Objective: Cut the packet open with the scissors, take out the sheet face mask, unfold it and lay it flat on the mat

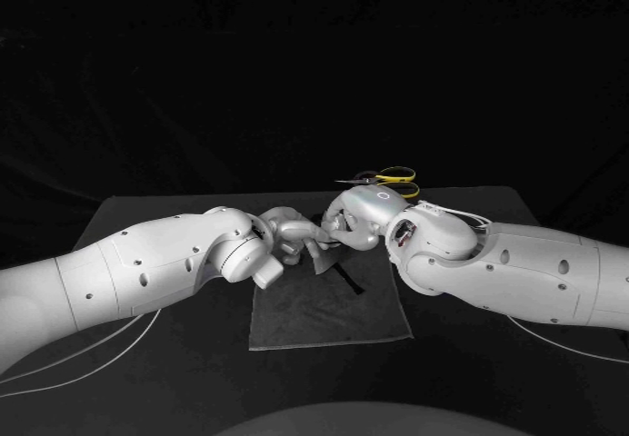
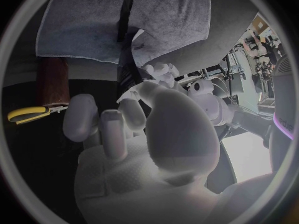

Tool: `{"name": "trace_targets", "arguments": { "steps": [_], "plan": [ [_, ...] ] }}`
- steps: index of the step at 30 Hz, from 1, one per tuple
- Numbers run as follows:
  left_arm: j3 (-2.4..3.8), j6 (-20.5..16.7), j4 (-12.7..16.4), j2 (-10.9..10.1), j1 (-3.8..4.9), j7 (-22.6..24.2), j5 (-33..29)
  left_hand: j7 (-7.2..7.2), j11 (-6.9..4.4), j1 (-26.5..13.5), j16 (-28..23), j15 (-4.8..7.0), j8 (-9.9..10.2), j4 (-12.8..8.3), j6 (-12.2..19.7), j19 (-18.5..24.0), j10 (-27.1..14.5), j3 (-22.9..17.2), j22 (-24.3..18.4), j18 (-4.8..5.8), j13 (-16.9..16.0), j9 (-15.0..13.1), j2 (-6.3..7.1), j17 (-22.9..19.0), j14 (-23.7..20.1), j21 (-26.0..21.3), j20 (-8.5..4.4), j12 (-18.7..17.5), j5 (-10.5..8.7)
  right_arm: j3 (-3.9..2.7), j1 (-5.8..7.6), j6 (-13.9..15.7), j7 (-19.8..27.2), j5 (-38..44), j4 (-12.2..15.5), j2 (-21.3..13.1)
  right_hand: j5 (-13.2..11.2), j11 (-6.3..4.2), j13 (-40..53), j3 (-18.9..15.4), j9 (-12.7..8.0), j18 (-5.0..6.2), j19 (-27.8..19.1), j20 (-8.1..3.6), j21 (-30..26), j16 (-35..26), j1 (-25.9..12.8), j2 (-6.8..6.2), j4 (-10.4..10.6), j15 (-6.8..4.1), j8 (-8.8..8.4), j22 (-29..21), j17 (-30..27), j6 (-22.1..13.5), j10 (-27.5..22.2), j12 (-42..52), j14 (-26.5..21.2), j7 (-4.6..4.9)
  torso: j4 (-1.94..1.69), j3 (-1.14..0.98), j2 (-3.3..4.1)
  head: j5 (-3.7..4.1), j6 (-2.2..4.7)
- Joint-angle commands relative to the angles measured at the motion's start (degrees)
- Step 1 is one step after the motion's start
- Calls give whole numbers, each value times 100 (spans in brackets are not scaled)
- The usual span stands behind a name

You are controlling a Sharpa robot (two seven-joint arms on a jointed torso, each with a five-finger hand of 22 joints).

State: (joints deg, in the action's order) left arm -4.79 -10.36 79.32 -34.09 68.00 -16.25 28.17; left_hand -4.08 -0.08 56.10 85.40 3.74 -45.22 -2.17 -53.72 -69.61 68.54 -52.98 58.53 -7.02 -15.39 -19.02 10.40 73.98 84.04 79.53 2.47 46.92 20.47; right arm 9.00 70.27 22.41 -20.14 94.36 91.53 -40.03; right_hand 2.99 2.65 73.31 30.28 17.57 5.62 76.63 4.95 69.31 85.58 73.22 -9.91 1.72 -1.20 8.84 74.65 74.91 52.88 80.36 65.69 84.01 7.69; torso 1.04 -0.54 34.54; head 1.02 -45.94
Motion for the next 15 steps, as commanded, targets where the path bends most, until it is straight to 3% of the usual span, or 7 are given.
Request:
{"name": "trace_targets", "arguments": {
  "steps": [1,8,15],
  "plan": [
    [1,79,17,5,4,164,-76,4,-28,14,0,25,-13,-852,28,44,-22,-818,-4,38,-2,-5,-83,3,161,-25,-14,20,-8,-5,-4,135,90,243,-8,15,-12,-32,-2,21,-5,-34,16,-1,-17,32,44,-5,-26,-23,-20,8,827,6,9,21,433,-38,3,1,-3,3,-5],
    [0,130,18,5,4,177,-86,3,-28,16,5,24,-12,-855,31,34,-25,-816,13,41,-1,-6,-86,22,166,-20,-13,20,-7,-5,-17,119,82,372,-25,38,-11,-77,-2,65,-28,-35,22,-29,-10,34,114,27,-68,-57,-48,22,831,-2,11,19,434,-72,2,0,-2,-2,-7],
    [-2,183,26,1,3,191,-91,4,-28,18,9,24,-12,-858,32,32,-26,-815,18,42,-1,-6,-88,36,169,-18,-13,20,-6,-4,-21,-153,-10,426,-173,127,-10,-81,-7,82,-37,-33,17,-42,-19,30,129,45,-77,-69,-58,20,826,-3,9,11,433,-76,-5,0,-2,6,-15]
  ]
}}
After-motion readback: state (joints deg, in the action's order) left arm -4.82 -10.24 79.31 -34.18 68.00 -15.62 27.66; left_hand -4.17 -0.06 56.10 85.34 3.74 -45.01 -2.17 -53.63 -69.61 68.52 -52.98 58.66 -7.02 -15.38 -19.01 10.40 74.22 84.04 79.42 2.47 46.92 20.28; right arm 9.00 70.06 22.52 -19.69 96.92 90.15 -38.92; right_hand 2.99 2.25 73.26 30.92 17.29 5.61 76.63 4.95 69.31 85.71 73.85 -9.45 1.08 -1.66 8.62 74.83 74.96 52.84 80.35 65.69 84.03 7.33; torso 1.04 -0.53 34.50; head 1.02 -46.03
